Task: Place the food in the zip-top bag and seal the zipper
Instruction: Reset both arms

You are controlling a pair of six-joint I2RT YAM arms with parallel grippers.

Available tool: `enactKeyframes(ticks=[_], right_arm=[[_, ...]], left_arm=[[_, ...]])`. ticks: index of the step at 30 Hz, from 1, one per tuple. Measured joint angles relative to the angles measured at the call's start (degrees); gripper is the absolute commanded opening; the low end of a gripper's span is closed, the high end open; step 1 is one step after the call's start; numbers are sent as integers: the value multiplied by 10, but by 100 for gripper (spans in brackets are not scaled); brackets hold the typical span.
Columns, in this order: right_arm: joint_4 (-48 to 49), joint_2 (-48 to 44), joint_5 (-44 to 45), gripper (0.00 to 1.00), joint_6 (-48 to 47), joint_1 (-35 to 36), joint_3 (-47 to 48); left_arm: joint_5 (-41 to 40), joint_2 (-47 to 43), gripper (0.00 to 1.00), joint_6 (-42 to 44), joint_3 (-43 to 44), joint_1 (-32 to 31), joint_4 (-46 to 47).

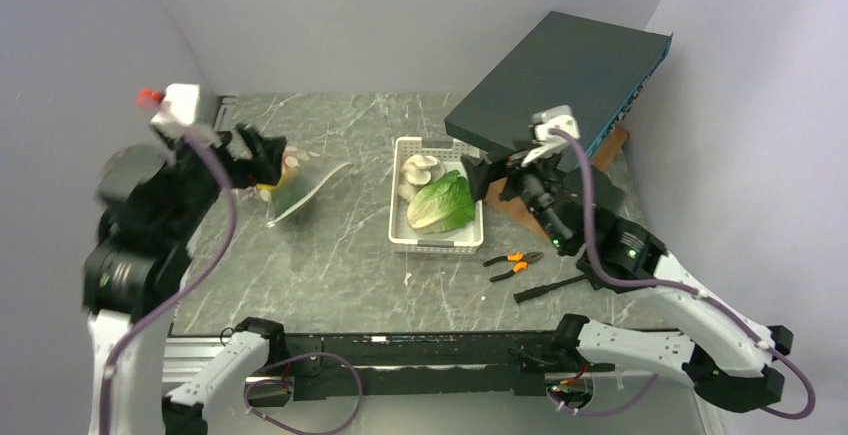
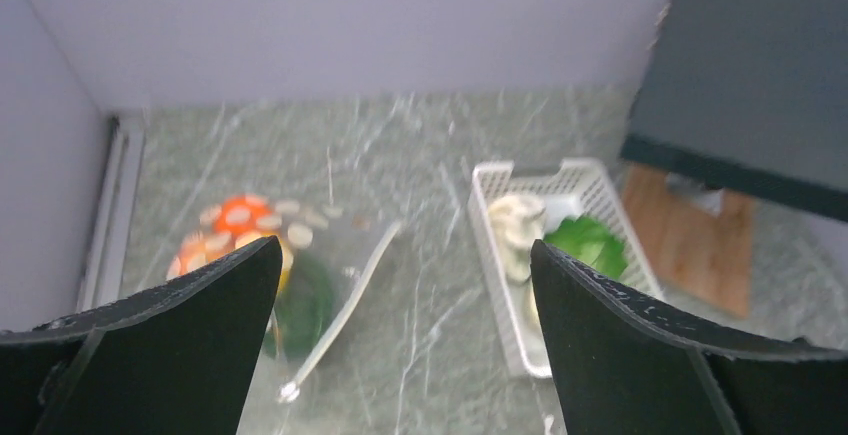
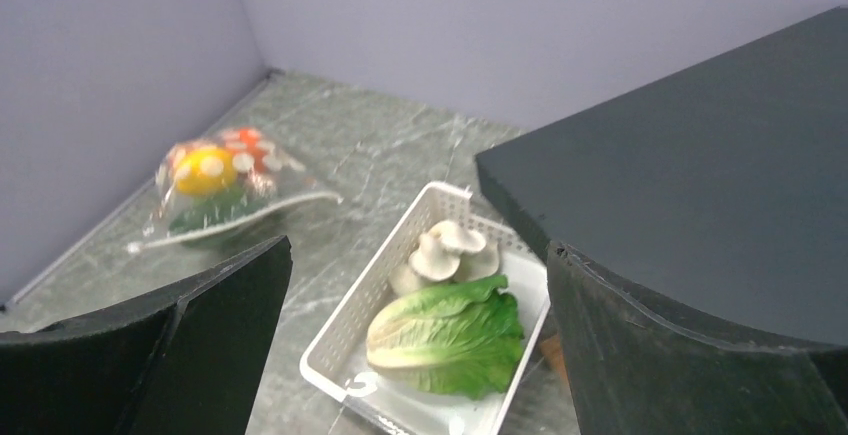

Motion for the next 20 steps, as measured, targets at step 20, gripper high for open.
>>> enactKeyframes(ticks=[20], right_arm=[[4,-106,129,100,-44,0,52]], left_arm=[[26,-220,100,-43,-66,0,138]])
